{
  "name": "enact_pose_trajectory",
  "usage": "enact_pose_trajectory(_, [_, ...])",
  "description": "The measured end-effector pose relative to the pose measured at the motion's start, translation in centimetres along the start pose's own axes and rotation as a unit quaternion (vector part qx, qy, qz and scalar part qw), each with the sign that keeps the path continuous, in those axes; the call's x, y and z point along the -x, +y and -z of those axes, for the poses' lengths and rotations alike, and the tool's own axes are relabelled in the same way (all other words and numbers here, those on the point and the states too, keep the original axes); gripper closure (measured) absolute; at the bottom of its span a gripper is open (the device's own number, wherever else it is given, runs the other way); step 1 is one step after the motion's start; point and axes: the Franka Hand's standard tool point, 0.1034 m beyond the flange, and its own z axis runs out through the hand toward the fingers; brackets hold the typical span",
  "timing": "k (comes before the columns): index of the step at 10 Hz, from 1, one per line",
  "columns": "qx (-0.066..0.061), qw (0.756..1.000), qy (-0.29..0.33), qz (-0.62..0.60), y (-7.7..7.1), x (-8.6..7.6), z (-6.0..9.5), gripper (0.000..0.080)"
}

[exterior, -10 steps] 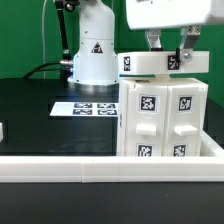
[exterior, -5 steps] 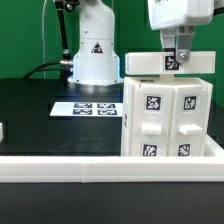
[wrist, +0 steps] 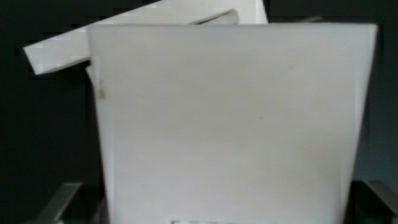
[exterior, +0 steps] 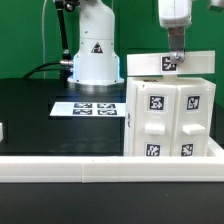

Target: Assemble cabinet

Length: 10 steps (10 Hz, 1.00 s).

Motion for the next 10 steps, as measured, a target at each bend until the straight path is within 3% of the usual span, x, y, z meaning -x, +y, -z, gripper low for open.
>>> enact_pose_trajectory(6, [0.007, 0.999, -0.025, -0.031, 0.3, 0.9, -0.1, 0.0229])
enact_pose_trajectory(7, [0.006, 0.999, -0.025, -0.026, 0.4, 0.9, 0.0, 0.0065])
enact_pose_trajectory(10, [-0.005, 0.999, -0.042, -0.007, 0.4, 1.8, 2.1, 0.0004])
